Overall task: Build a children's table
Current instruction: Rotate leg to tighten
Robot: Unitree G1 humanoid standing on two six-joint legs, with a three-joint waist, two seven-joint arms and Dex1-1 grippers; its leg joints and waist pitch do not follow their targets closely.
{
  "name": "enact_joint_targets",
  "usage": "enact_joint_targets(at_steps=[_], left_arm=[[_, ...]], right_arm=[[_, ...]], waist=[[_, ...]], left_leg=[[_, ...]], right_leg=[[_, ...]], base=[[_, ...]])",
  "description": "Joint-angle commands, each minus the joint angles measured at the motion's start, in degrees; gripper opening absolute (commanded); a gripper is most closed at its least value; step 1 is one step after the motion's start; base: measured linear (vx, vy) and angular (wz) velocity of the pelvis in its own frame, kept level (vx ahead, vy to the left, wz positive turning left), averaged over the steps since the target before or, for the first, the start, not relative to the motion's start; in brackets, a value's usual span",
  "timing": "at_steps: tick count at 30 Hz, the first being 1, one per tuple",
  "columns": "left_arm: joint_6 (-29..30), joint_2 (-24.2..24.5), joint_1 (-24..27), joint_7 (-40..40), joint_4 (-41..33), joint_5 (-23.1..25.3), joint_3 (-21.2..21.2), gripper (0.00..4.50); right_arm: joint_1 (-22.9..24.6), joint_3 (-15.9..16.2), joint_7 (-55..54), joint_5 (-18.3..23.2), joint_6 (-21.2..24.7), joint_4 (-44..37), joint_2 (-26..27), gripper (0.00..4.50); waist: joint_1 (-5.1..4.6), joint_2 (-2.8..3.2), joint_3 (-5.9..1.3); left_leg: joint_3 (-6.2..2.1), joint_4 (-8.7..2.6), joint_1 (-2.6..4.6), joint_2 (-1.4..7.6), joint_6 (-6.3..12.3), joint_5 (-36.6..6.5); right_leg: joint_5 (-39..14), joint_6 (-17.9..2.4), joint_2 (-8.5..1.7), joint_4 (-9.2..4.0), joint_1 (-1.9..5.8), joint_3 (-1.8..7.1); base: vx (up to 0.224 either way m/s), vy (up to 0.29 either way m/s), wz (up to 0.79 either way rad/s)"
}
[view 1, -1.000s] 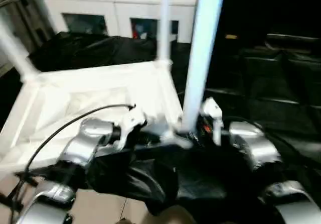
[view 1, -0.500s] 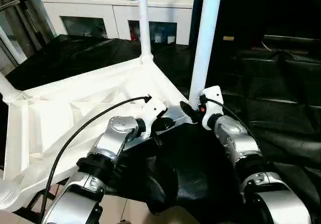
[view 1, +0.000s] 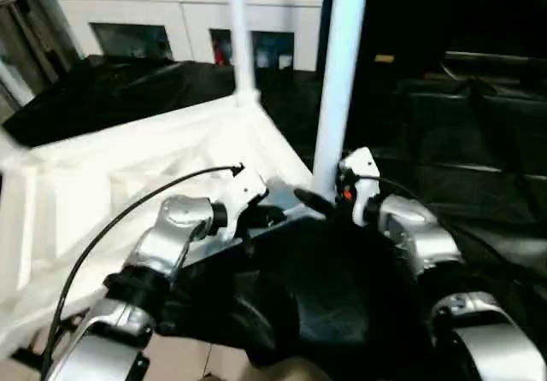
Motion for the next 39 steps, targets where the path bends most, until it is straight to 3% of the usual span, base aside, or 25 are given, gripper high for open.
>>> enact_joint_targets(at_steps=[1, 7, 13, 27, 31, 34, 39], left_arm=[[-1.37, -0.12, -0.21, -2.54, -1.79, -0.67, -1.6, 0.0], [-2.59, 2.9, 0.58, -7.79, -2.54, -2.09, -1.38, 0.0], [-1.53, 5.77, 1.6, -13.35, -4.2, -4.4, -1.07, 0.0], [-0.88, 7.44, 2.77, -15.93, -5.51, -5.12, -1.14, 0.0], [-1.38, 6.1, 2.85, -12.86, -5.07, -4.33, -0.74, 0.0], [-2.44, 3.23, 1.55, -4.38, -2.61, -2.24, 0.29, 0.0], [-1.69, -0.8, -0.23, 4.07, -0.2, -1.12, 1.5, 0.0]], right_arm=[[0.81, 3.8, 6.98, 1.32, -0.8, -3.54, 0.64, 3.84], [1.97, 4.07, 13.3, 2.32, -0.99, -5.45, -2.41, 3.84], [3.54, 5.01, 19.07, 3.83, 1.09, -8.88, -4.86, 3.23], [4.75, 6.92, 23.49, 4.39, 2.74, -10.73, -6.2, 2.12], [5.72, 7.2, 21.29, 3.92, 3.07, -11.08, -5.06, 2.07], [6.7, 6.62, 14.73, 3.16, 3.88, -10.56, -2.36, 2.04], [6.17, 5.31, -0.57, -0.24, 4.17, -6.02, 2.64, 2.01]], waist=[[0.23, -0.41, -4.02], [0.86, -0.46, -3.66], [1.11, -0.54, -3.98], [1.27, -1.04, -3.86], [1.32, -0.92, -3.81], [1.27, -0.88, -3.6], [0.59, -0.8, -2.95]], left_leg=[[0.6, -3.03, 0.29, 0.73, 6.71, -9.1], [0.52, -3.5, 0.52, 0.96, 4.38, -12.63], [0.46, -3.21, 0.42, 0.89, 5.33, -9.45], [0.52, -3.15, 0.35, 0.83, 5.1, -9.13], [0.5, -3.18, 0.4, 0.82, 4.71, -9.67], [0.47, -3.39, 0.46, 0.81, 3.68, -11.03], [0.14, -4.19, 0.92, 0.62, 0.46, -17.29]], right_leg=[[-0.1, -17.96, -1.8, -3.1, 3.55, 1.22], [-7.17, -16.48, -2.0, -3.57, 3.24, 1.44], [-2.87, -16.97, -1.9, -3.04, 3.42, 1.36], [-4.78, -16.55, -1.97, -3.09, 3.36, 1.41], [-5.95, -16.18, -1.98, -3.2, 3.31, 1.42], [-8.11, -15.43, -2.0, -3.52, 3.21, 1.5], [-20.55, -11.59, -2.27, -4.84, 2.88, 1.64]], base=[[0.0, 0.0, 0.0], [0.0, 0.0, 0.0], [0.0, 0.0, 0.0], [0.0, 0.0, 0.0], [0.0, 0.0, 0.0], [0.0, 0.0, 0.0], [0.0, 0.0, 0.0]])
